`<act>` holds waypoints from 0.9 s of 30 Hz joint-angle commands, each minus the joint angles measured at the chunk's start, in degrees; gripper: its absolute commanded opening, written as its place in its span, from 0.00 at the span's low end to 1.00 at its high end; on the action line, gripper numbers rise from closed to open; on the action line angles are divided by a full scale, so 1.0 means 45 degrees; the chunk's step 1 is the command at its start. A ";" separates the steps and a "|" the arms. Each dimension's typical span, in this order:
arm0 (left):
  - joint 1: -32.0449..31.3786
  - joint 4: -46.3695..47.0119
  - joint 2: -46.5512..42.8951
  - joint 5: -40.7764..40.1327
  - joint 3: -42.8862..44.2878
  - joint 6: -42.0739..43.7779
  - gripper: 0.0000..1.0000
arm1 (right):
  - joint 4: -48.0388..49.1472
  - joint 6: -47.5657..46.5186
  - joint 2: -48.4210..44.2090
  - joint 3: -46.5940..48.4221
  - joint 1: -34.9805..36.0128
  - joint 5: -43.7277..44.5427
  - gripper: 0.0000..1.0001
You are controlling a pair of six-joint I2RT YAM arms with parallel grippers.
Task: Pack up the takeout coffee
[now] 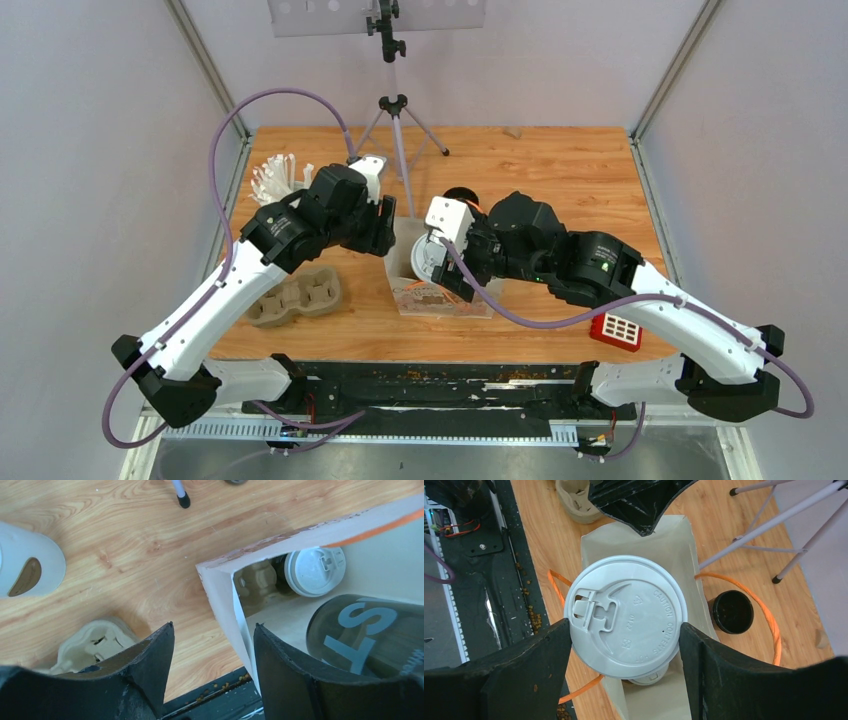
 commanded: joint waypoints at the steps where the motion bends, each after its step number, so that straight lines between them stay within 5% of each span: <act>1: 0.0292 0.0535 -0.0654 0.0776 -0.0194 -0.0235 0.65 | 0.0750 0.0593 -0.0200 -0.0257 0.0108 -0.0681 0.70; 17: 0.0539 0.3704 -0.1687 0.4863 -0.2036 0.1233 0.02 | 0.2103 -0.0651 -0.0720 -0.2199 0.0229 -0.0317 0.72; 27: 0.0546 0.3544 -0.1672 0.5124 -0.2237 0.2590 0.00 | 0.1693 -0.1060 -0.0278 -0.1982 0.0062 -0.0375 0.72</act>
